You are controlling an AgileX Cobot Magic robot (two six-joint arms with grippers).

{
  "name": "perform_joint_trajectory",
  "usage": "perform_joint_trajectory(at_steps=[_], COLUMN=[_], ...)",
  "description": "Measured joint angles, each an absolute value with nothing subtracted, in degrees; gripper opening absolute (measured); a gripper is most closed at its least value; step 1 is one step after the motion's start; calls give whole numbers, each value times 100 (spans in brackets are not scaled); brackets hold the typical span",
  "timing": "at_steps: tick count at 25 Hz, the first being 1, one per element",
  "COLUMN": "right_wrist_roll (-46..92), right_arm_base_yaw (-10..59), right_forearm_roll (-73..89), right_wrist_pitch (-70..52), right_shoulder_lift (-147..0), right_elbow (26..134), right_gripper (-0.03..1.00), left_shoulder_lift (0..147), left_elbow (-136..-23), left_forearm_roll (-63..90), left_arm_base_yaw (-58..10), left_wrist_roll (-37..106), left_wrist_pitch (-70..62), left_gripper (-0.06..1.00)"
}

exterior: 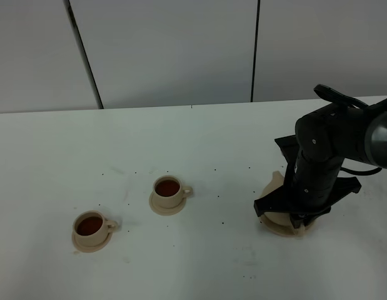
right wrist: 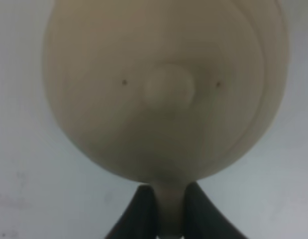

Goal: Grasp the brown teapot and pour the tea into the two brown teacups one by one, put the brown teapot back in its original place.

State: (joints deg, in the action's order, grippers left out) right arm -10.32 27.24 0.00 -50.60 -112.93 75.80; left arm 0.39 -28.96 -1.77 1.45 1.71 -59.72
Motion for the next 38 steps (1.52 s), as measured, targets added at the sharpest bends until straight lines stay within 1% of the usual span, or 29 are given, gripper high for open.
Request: perform_joint_trajectory(at_steps=[7, 16, 22, 24, 31, 38], right_wrist_roll=[-1033, -1039, -1039, -1039, -1061, -1449], right_arm_base_yaw=[2724, 2724, 2724, 2724, 2724, 2724], right_forearm_roll=[0, 33, 56, 56, 37, -340], right_wrist_pitch=[-5055, -5152, -5294, -5339, -5682, -6175], right_shoulder_lift=[-11293, -11293, -11293, -11255, -10766, -10308], right_elbow=[7580, 7580, 7580, 7580, 7580, 7580], right_gripper=[30, 43, 56, 58, 58, 58], left_shoulder_lift=[39, 39, 39, 39, 39, 39], left_elbow=[-2896, -2896, -2896, -2896, -2896, -2896], left_forearm_roll=[-177, -177, -177, -177, -177, -177], left_arm_base_yaw=[145, 145, 145, 145, 145, 145], left_wrist_roll=[171, 171, 171, 171, 171, 171], left_wrist_pitch=[-5972, -5972, -5972, -5972, -5972, -5972], left_gripper=[24, 24, 24, 24, 24, 24])
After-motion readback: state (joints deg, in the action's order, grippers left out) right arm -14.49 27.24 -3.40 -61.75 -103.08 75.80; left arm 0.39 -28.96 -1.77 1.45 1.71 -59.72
